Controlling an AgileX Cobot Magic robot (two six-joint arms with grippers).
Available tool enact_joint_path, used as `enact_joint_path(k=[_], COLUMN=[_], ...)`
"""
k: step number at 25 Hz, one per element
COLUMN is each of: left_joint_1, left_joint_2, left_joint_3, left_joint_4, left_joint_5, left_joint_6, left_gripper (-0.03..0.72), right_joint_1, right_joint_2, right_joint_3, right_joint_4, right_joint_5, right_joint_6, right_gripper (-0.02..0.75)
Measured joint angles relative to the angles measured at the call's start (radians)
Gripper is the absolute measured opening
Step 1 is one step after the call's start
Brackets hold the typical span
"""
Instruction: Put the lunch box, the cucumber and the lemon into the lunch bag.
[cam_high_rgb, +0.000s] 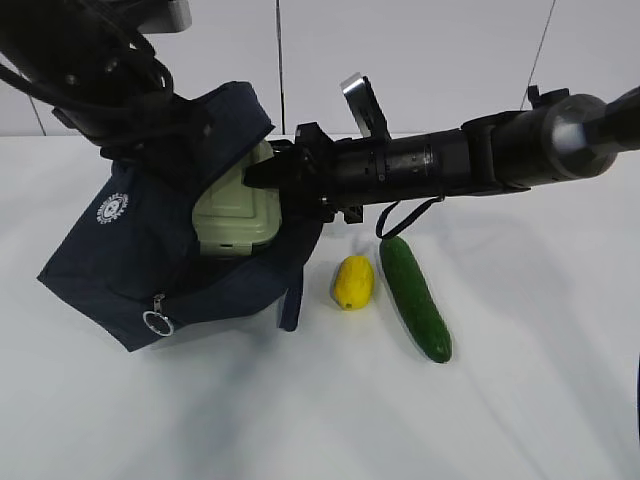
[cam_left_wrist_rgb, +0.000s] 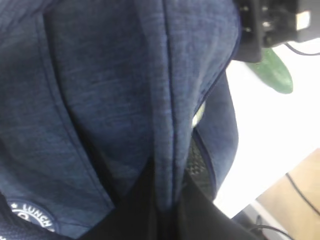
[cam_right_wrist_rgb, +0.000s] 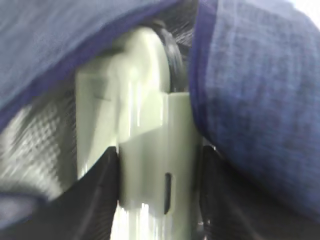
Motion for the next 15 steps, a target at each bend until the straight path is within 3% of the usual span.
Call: enact_joint_path(k=[15], left_joint_1=[0.0], left_joint_2=[0.089], left_joint_3=[0.0], left_joint_4=[-0.149], left_joint_5=[-0.039], left_joint_6=[0.001], left_gripper=[0.003], right_joint_1=[0.002], right_joint_2=[0.043], right_joint_3=[0.0], right_joint_4=[0.002], right_joint_5=[-0.158], right_joint_6=[-0.058], right_gripper=[0.351])
